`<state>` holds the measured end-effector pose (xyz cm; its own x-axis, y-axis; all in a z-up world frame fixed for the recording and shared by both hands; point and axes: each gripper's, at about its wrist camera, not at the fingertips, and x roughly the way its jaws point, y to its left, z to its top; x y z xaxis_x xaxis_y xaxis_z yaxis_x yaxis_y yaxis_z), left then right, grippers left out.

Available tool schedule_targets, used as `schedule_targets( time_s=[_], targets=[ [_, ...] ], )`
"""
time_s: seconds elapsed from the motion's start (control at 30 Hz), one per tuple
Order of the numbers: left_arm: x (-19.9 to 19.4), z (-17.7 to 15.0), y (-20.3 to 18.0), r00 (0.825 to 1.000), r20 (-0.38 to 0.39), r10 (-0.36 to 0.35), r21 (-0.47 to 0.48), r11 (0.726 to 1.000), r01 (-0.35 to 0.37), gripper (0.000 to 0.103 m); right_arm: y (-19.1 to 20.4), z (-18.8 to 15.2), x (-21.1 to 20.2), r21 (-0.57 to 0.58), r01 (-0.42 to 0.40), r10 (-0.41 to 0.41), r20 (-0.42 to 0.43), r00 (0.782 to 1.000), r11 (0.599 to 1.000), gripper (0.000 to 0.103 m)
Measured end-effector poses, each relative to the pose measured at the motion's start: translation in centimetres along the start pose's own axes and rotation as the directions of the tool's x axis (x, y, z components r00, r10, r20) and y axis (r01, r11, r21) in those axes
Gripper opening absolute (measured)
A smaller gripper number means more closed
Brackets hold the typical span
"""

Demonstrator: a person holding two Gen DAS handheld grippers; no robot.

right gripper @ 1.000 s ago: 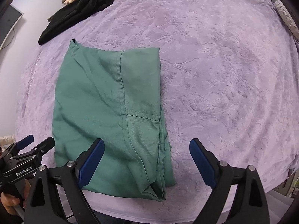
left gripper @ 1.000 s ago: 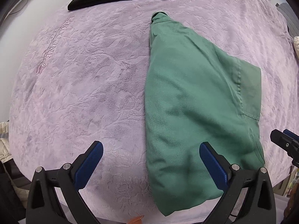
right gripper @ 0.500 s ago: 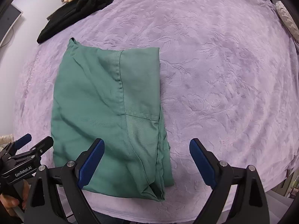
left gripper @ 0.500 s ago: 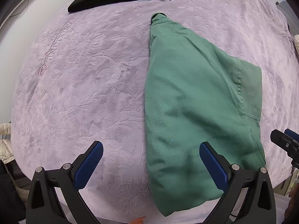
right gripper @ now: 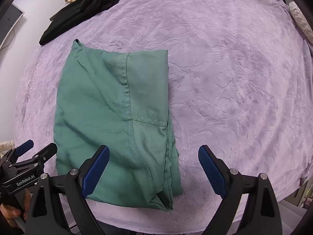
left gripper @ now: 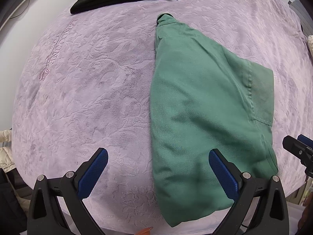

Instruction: Fold small clothes

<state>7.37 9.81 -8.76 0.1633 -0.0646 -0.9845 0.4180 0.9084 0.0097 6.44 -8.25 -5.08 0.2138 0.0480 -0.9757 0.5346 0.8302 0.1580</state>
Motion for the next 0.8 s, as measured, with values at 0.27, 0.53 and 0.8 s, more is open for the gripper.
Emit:
schedule_targets(
  time_s=[0.27, 0.53, 0.8],
  targets=[
    [-0.07, 0.01, -0.14, 1.0, 0.009, 0.015, 0.005, 1.0, -0.015, 0.103, 0.01, 0.07, 0.01, 0.001, -0.002, 0.002, -0.001, 1.0, 1.0, 0.094],
    [0.1, 0.08, 0.3, 1.0, 0.001, 0.017, -0.006, 1.0, -0.017, 0.103, 0.2, 0.02, 0.04, 0.001, -0.005, 0.005, -0.002, 1.0, 1.0, 0.094],
    [0.11, 0.12, 0.39, 1.0, 0.006, 0.023, -0.007, 1.0, -0.023, 0.103, 0.18, 0.0, 0.09, 0.003, -0.005, 0.005, -0.002, 1.0, 1.0, 0.094]
  ],
)
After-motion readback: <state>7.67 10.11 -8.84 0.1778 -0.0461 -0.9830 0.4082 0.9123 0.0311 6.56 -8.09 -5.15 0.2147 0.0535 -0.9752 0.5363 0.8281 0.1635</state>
